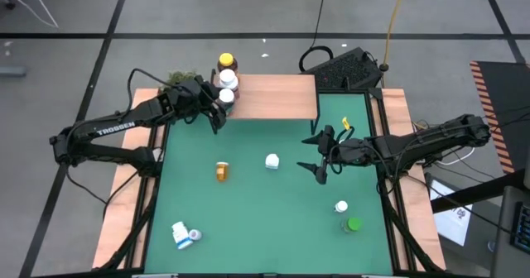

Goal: Pick and place medicine bottles onto shelf by color
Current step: Put the green transparent pill bottle on the shelf, then put the green pill bottle on the shelf

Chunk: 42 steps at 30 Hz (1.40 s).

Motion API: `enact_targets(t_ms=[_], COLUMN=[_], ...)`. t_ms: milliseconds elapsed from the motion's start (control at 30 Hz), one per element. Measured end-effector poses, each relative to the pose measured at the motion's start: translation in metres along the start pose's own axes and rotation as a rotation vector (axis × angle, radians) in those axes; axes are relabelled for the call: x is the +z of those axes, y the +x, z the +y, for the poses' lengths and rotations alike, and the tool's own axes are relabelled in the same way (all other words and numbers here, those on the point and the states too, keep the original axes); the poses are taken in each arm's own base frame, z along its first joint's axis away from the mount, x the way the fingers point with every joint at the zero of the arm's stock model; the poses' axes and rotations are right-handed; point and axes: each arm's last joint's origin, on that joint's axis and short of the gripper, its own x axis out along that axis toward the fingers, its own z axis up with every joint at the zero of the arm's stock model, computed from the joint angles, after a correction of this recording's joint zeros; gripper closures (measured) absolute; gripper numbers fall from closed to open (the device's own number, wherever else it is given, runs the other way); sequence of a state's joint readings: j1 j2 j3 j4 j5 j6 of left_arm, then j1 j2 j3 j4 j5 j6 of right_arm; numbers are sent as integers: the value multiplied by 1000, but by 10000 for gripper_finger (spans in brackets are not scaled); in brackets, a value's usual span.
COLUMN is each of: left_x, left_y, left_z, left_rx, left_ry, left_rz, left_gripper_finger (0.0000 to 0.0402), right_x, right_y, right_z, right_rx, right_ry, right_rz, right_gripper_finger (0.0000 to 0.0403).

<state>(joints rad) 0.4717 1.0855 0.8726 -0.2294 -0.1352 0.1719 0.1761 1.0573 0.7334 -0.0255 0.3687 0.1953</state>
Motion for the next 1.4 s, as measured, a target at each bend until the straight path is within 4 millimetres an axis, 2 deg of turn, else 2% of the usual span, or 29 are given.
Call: enact_targets(t_ms=[167, 400, 800, 900, 1067, 1233, 1400], left_x=[0, 4, 13, 11, -2, -12, -7], left_y=[0, -12, -62, -69, -72, -75, -77], left_z=[0, 3, 12, 10, 3, -9, -35], left_rx=[0, 18, 89, 73, 60, 122, 49], left_ry=[9, 28, -12, -46, -128, -171, -162], left_rz=[1, -40, -182, -172, -41, 59, 27], left_gripper_finger=[113, 101, 100, 100, 101, 101, 101], right_x=[0, 0, 0, 0, -1, -7, -13], right_y=[0, 0, 0, 0, 0, -17, -43], right_z=[0, 0, 0, 0, 0, -9, -23], right_rx=[0, 0, 0, 0, 0, -149, -269], right_ry=[1, 1, 1, 2, -4, -2, 139], right_rz=[1, 1, 1, 1, 14, 71, 107], right_gripper_finger=[40, 40, 40, 40, 40, 40, 40])
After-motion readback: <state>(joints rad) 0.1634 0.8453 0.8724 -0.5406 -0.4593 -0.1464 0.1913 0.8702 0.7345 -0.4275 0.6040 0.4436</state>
